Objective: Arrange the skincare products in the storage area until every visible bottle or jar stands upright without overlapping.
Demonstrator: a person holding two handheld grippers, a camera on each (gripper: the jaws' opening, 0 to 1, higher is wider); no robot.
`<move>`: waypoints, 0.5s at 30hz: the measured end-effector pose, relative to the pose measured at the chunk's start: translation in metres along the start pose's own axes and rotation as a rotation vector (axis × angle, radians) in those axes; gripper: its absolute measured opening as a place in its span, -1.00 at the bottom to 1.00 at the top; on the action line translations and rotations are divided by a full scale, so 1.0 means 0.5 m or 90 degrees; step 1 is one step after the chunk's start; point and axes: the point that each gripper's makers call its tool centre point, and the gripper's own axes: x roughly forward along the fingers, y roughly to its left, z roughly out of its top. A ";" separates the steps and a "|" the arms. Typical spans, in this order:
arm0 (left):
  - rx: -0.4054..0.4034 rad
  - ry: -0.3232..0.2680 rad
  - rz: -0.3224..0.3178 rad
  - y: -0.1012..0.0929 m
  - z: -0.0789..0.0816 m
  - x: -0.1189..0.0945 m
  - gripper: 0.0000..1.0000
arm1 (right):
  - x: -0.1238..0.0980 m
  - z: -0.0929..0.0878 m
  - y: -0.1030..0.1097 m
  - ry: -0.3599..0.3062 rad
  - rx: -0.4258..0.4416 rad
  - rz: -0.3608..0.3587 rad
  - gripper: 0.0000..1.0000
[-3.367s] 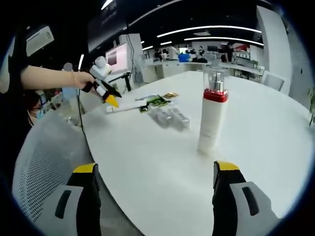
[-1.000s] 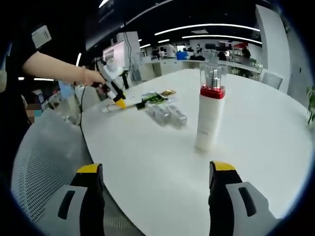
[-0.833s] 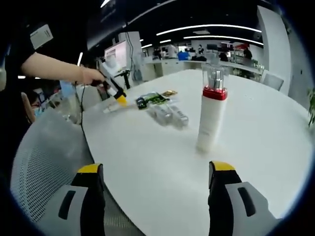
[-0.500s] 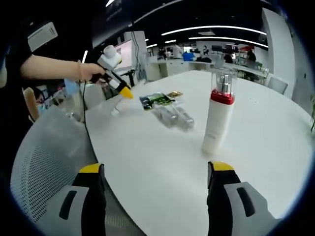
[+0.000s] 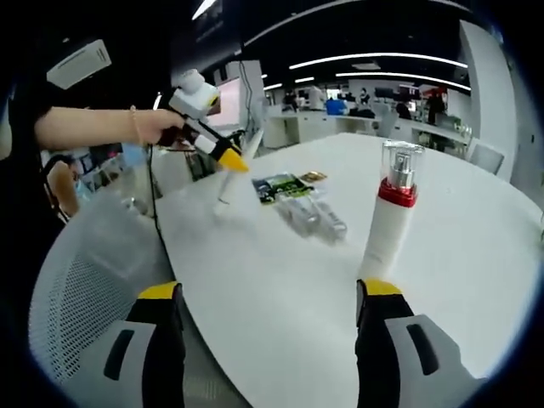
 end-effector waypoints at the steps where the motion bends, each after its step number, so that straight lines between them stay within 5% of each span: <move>1: 0.000 -0.008 -0.004 -0.015 0.011 -0.007 -0.28 | 0.001 0.004 0.004 -0.002 -0.004 0.001 0.65; 10: -0.031 -0.071 -0.038 -0.094 0.073 -0.042 -0.29 | 0.014 0.030 0.038 -0.020 -0.023 0.027 0.64; 15: 0.004 -0.087 -0.042 -0.121 0.096 -0.056 -0.28 | 0.003 0.102 0.031 -0.086 0.014 0.016 0.59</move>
